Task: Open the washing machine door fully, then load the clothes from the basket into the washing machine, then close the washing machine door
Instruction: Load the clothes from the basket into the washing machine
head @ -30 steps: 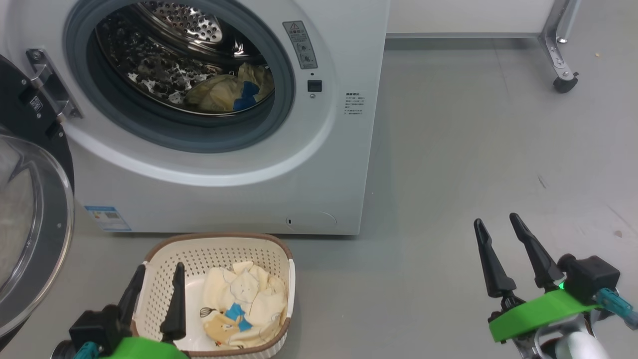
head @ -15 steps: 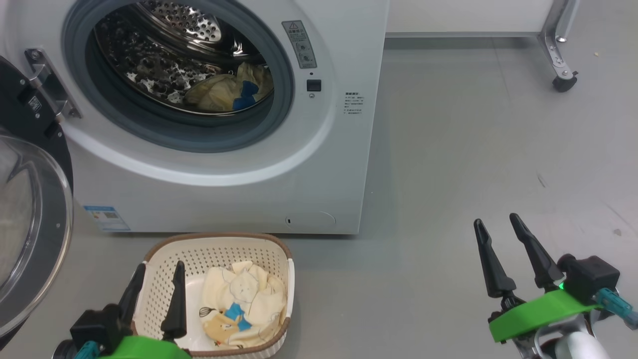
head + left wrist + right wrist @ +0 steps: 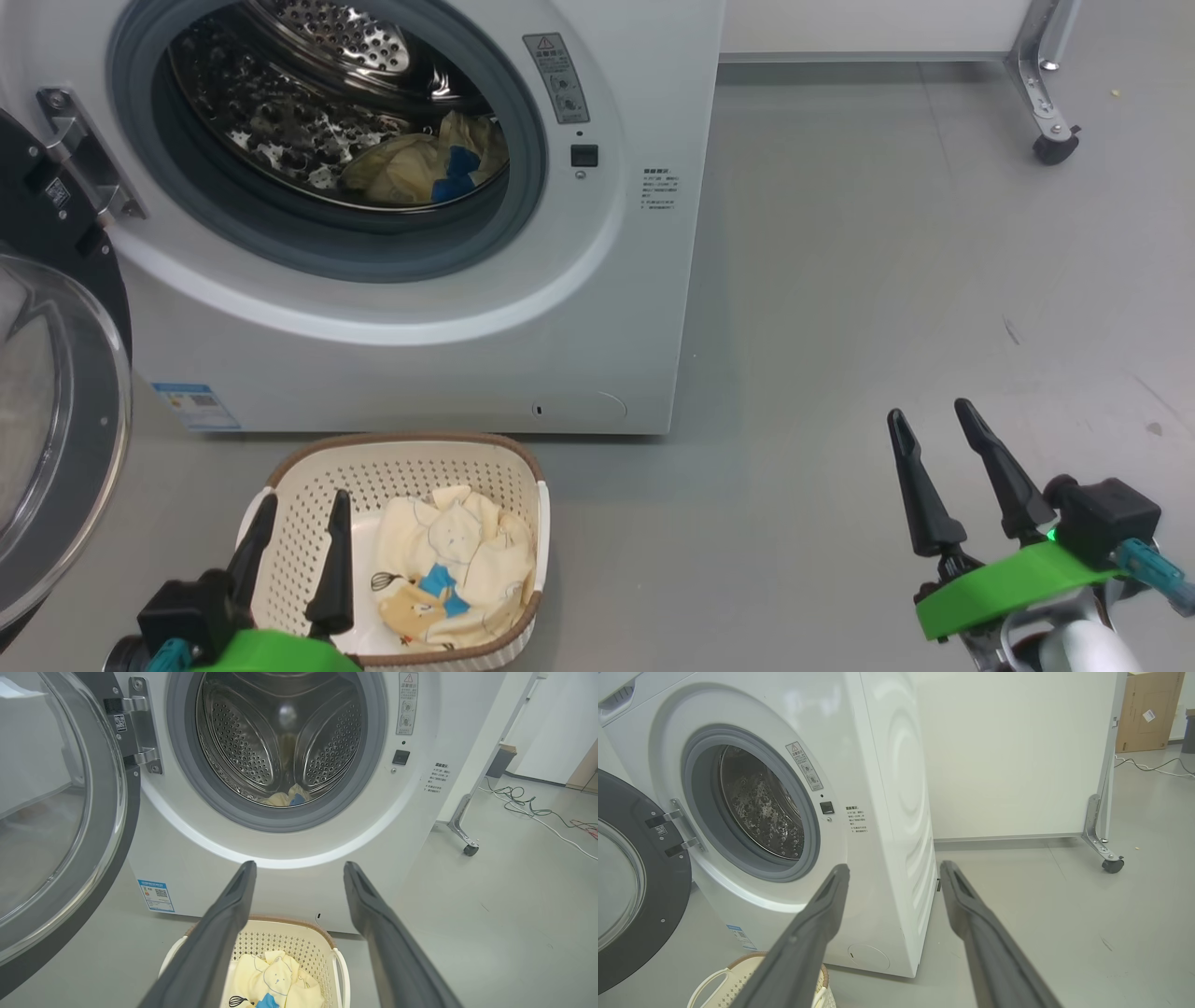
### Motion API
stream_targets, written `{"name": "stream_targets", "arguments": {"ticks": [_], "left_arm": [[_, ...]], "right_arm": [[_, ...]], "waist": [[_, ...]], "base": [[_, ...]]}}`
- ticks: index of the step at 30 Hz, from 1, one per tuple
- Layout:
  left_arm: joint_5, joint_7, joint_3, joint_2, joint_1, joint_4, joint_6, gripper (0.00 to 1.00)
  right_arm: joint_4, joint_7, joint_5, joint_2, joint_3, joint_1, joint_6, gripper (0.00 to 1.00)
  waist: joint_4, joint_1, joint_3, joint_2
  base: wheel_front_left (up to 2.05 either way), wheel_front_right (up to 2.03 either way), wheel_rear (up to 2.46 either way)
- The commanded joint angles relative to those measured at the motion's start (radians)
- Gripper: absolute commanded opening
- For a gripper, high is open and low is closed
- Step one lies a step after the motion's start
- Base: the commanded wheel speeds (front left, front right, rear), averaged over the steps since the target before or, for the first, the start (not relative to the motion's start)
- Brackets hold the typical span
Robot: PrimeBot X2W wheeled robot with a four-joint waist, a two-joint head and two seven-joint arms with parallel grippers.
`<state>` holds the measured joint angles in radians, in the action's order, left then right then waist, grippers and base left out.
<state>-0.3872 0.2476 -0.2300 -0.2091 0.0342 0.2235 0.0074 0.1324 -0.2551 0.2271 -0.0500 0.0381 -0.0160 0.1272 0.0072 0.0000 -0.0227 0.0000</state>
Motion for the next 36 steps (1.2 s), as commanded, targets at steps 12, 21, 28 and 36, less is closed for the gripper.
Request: {"name": "stream_targets", "arguments": {"ticks": [12,21,28,36], "left_arm": [[0.026,0.014,0.055,-0.004,0.063,-0.020,-0.014,1.00],[0.032,0.014,0.053,0.008,0.113,-0.023,-0.030,1.00],[0.035,0.014,0.053,0.022,0.213,-0.001,-0.057,1.00],[0.032,0.014,0.048,0.022,0.395,0.153,-0.101,1.00]], "right_arm": [[-0.034,-0.007,-0.003,-0.002,0.020,0.046,0.003,1.00],[-0.040,-0.007,-0.013,-0.001,0.010,0.075,0.003,1.00],[-0.069,-0.007,-0.032,-0.001,0.001,0.126,0.003,1.00],[-0.097,-0.007,-0.062,-0.005,0.010,0.204,0.003,1.00]], "waist": [[0.000,0.0000,-0.019,0.0000],[0.001,0.0000,-0.128,0.0000],[-0.002,0.0000,-0.310,0.0000],[-0.017,0.0000,-0.527,0.0000]], "base": [[0.00,0.00,0.00],[0.00,0.00,0.00],[0.00,0.00,0.00],[0.00,0.00,0.00]]}}
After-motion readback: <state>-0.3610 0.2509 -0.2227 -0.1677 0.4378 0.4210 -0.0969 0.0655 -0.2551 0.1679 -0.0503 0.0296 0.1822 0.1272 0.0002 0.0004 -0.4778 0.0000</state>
